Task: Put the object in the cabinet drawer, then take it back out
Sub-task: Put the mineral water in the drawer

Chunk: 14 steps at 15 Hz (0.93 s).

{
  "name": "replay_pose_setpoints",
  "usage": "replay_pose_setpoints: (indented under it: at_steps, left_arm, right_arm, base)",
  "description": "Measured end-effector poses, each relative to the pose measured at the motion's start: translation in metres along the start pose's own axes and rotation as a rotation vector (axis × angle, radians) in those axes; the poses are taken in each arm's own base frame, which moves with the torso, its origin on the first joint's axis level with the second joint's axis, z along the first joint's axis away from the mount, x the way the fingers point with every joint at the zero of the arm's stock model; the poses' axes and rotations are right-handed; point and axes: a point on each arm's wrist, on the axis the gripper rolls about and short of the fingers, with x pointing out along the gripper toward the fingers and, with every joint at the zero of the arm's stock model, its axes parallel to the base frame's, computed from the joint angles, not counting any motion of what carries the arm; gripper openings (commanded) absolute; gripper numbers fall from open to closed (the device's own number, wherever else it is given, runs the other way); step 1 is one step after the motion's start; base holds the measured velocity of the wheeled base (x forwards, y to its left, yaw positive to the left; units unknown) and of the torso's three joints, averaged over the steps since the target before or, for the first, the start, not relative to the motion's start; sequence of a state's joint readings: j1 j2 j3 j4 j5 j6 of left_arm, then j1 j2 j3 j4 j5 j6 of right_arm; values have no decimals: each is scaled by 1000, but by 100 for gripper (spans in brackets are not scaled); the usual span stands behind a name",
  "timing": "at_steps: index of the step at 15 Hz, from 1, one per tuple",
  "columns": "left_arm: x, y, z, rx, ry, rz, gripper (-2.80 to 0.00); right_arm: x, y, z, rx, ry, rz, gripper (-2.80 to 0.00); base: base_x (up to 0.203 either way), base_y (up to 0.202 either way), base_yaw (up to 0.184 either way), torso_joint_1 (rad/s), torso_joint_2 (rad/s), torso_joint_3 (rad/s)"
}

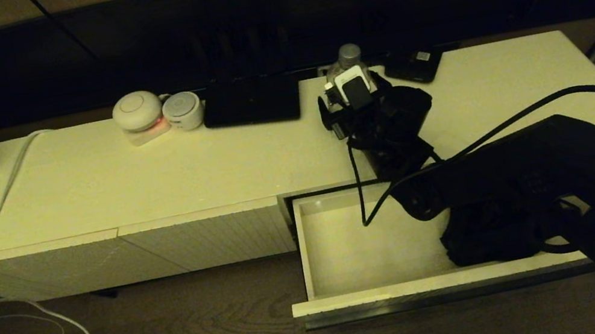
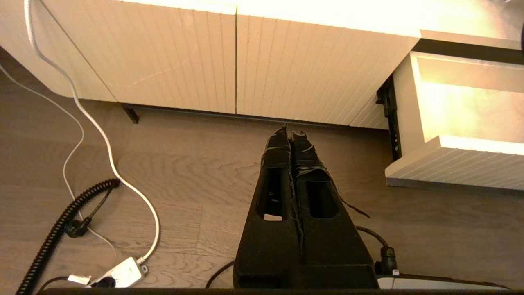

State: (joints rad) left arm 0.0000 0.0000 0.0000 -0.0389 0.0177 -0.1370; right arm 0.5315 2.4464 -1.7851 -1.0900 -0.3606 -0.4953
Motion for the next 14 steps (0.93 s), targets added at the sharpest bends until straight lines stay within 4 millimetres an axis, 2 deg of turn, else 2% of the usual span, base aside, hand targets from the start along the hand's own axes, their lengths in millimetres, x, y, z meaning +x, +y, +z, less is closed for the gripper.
replay_pose_setpoints:
  at_steps: [1,2,10,14]
  left_arm:
    - [0,0,0,0,0,0,-280]
    - [0,0,0,0,0,0,-280]
    - [0,0,0,0,0,0,-280]
    - [0,0,0,0,0,0,-280]
  right_arm:
    - [0,2,-3,-2,7,0,0]
    - [1,3,-5,-3,13,-7,-280]
    - [2,6,-9,-5,19,-15,-280]
    - [-16,6,-19,-58,95,35,-280]
  base:
    - [0,0,0,0,0,0]
    - [0,0,0,0,0,0]
    - [0,0,0,0,0,0]
    - [0,0,0,0,0,0]
